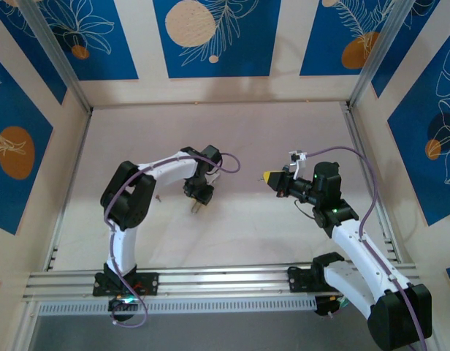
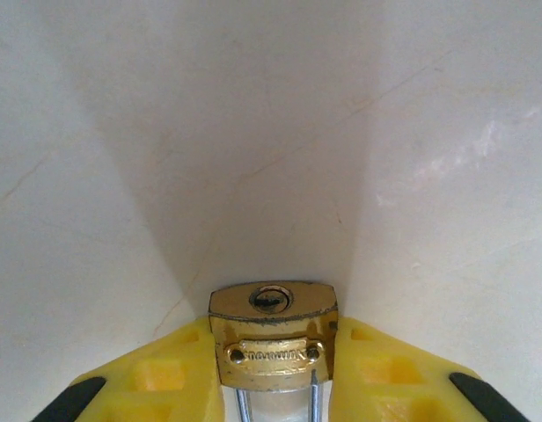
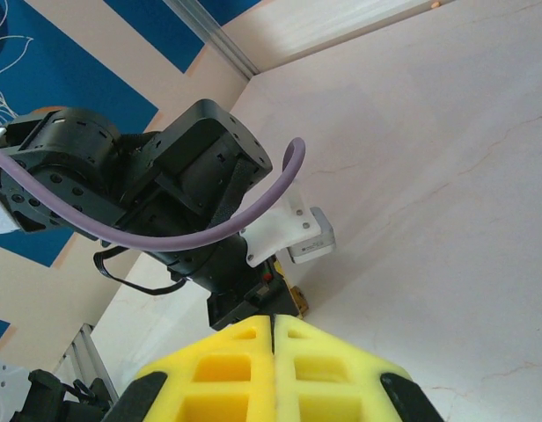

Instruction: Unlock with the key

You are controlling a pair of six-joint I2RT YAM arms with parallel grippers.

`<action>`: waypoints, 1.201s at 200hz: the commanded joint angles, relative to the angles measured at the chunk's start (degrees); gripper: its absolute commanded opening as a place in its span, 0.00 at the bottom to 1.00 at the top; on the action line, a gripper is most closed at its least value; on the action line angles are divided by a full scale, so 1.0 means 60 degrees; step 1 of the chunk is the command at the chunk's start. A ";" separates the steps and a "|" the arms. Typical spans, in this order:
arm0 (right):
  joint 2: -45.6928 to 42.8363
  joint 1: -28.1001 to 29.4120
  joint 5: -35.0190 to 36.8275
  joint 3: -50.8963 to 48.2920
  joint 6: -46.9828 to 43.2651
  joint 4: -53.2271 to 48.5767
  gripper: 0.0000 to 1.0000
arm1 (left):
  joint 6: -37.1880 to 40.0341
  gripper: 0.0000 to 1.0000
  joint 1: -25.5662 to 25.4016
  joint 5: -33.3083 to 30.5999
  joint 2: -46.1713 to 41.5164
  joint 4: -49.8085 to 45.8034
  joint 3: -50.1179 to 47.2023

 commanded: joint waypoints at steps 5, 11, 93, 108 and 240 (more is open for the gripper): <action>0.0143 -0.0023 -0.0101 -0.0167 0.0174 0.0155 0.00 | 0.0562 0.24 -0.0178 0.0676 -0.0663 0.0903 -0.0208; 0.0161 -0.0022 -0.0087 -0.0219 0.0229 0.0219 0.00 | 0.0578 0.23 -0.0241 0.0778 -0.0867 0.1128 -0.0304; 0.0312 0.0219 0.0075 -0.0286 0.0380 0.0373 0.00 | 0.1113 0.24 -0.1140 0.1035 -0.3883 0.5986 -0.3372; 0.0330 0.0308 0.0118 -0.0299 0.0377 0.0409 0.00 | 0.1376 0.24 -0.1361 0.0961 -0.4454 0.6847 -0.3950; 0.1285 0.1796 0.0872 0.0258 0.0177 0.0480 0.00 | 0.2456 0.19 -0.2919 -0.0878 -0.5525 0.8580 -0.4915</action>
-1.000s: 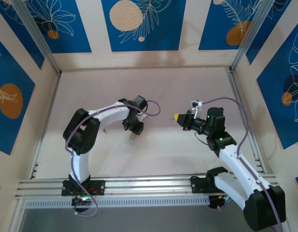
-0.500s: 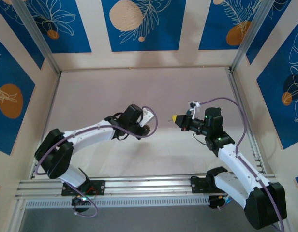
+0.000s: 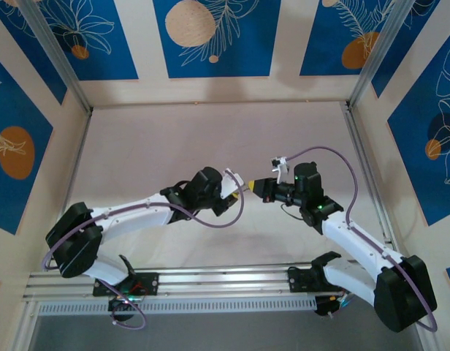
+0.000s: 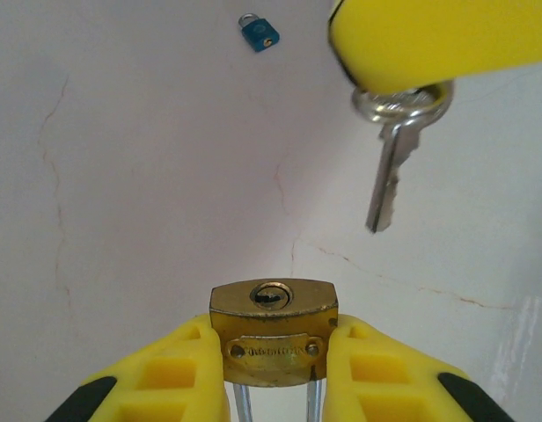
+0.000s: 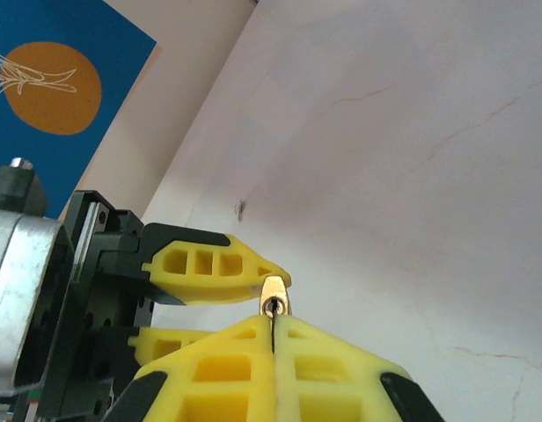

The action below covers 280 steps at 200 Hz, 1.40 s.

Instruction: Unlock with the key

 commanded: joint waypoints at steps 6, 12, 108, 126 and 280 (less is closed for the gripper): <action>-0.0085 0.0151 0.0355 0.0363 -0.0260 -0.0119 0.00 | 0.0357 0.19 -0.0299 -0.0509 -0.0442 0.0509 -0.0143; -0.0124 0.0170 0.0376 0.0372 -0.0273 -0.0137 0.00 | 0.0399 0.18 -0.0345 -0.0546 -0.0484 0.0499 -0.0155; -0.0861 0.0638 0.1152 0.0244 -0.0384 -0.0612 0.00 | 0.1367 0.15 -0.1144 -0.1827 -0.0871 0.1344 -0.0854; -0.0731 0.0726 0.1165 0.0234 -0.0314 -0.0480 0.00 | 0.1523 0.15 -0.1265 -0.2045 -0.0826 0.1383 -0.0846; -0.0757 0.1085 0.1530 -0.0018 0.0515 -0.0652 0.00 | 0.1875 0.14 -0.1536 -0.2507 -0.0610 0.1329 -0.0718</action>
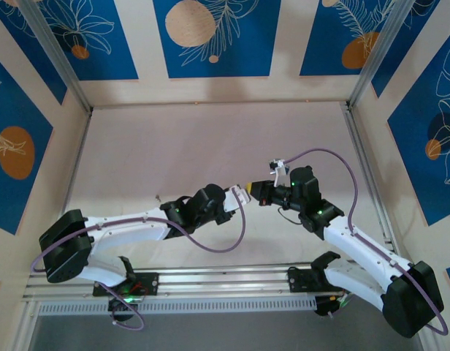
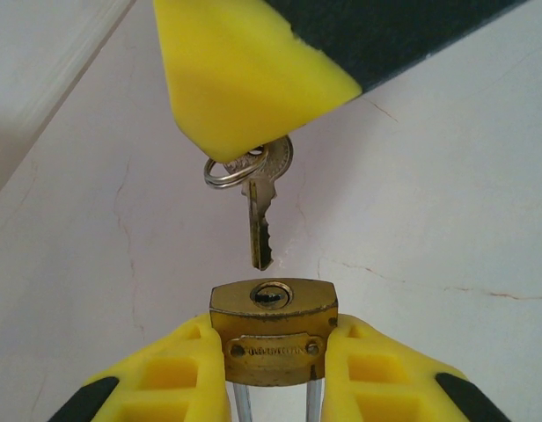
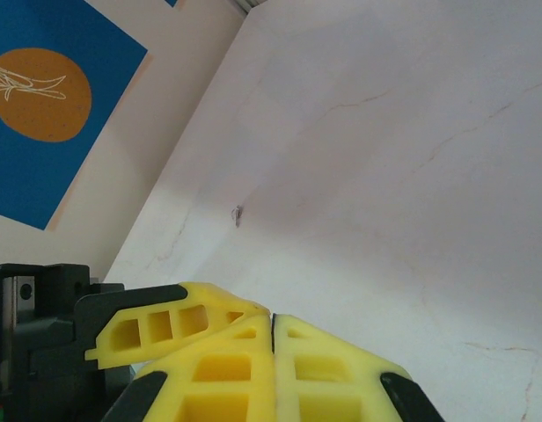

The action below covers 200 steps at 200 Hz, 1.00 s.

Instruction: Unlock with the key

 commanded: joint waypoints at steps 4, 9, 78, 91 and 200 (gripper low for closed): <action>-0.0127 0.0086 0.0114 -0.0054 0.0124 -0.0179 0.00 | 0.0161 0.14 -0.0125 -0.0211 0.0099 0.0200 0.0134; -0.0117 0.0087 0.0102 -0.0067 0.0109 -0.0187 0.00 | 0.0160 0.14 -0.0125 -0.0204 0.0094 0.0197 0.0135; -0.0120 0.0165 0.0100 -0.0229 0.0210 -0.0147 0.00 | 0.0174 0.13 -0.0166 -0.0276 0.0233 0.0243 0.0208; -0.0118 0.0182 0.0130 -0.0264 0.0192 -0.0141 0.00 | 0.0163 0.13 -0.0167 -0.0259 0.0219 0.0251 0.0222; -0.0034 0.0241 0.0070 -0.0279 0.0225 -0.0025 0.00 | 0.0024 0.11 -0.0183 -0.0170 0.0234 0.0318 0.0252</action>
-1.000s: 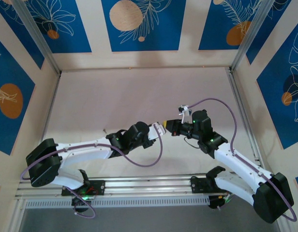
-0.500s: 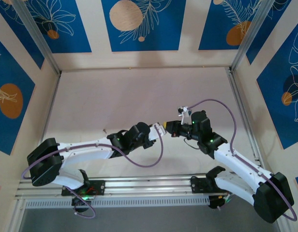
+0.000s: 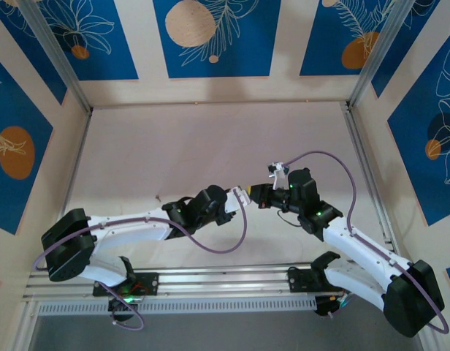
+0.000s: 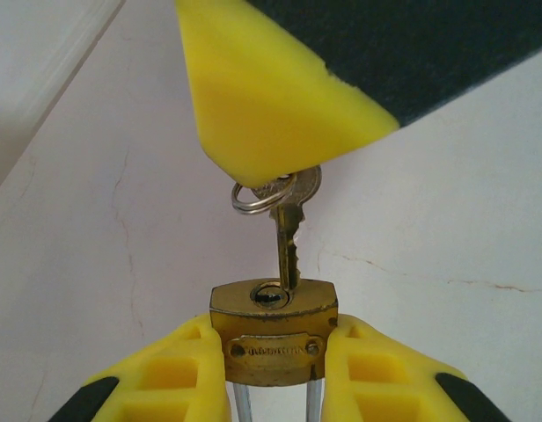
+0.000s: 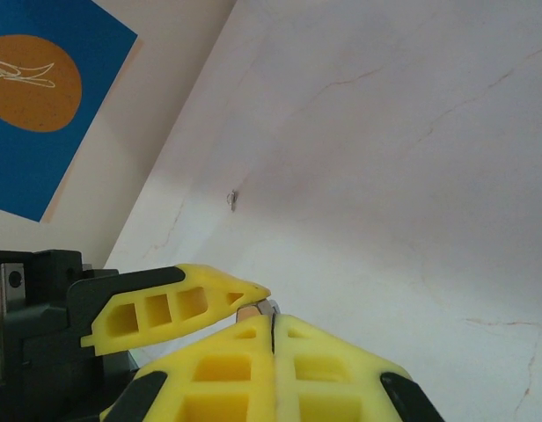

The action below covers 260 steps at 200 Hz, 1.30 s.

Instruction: Unlock with the key

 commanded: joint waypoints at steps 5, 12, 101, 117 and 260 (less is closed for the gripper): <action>-0.0035 0.0083 0.0030 -0.0083 0.0073 0.0075 0.00 | -0.0030 0.11 -0.0138 -0.0043 0.0067 0.0314 0.0252; -0.0050 0.0088 0.0042 -0.0073 0.0079 0.0075 0.00 | -0.0041 0.11 -0.0138 -0.0058 0.0091 0.0314 0.0248; 0.0231 0.0162 0.0081 -0.0101 -0.0004 0.0251 0.00 | -0.0172 0.11 -0.0147 0.0016 -0.0051 0.0359 0.0259; 0.0255 0.0172 0.0086 -0.0093 -0.0034 0.0275 0.00 | -0.0207 0.10 -0.0146 0.0019 -0.0061 0.0402 0.0266; 0.0353 0.0868 0.1258 0.0089 -0.0785 -0.0299 0.00 | -0.0779 0.08 -0.0146 0.0352 -0.0286 0.0594 0.0268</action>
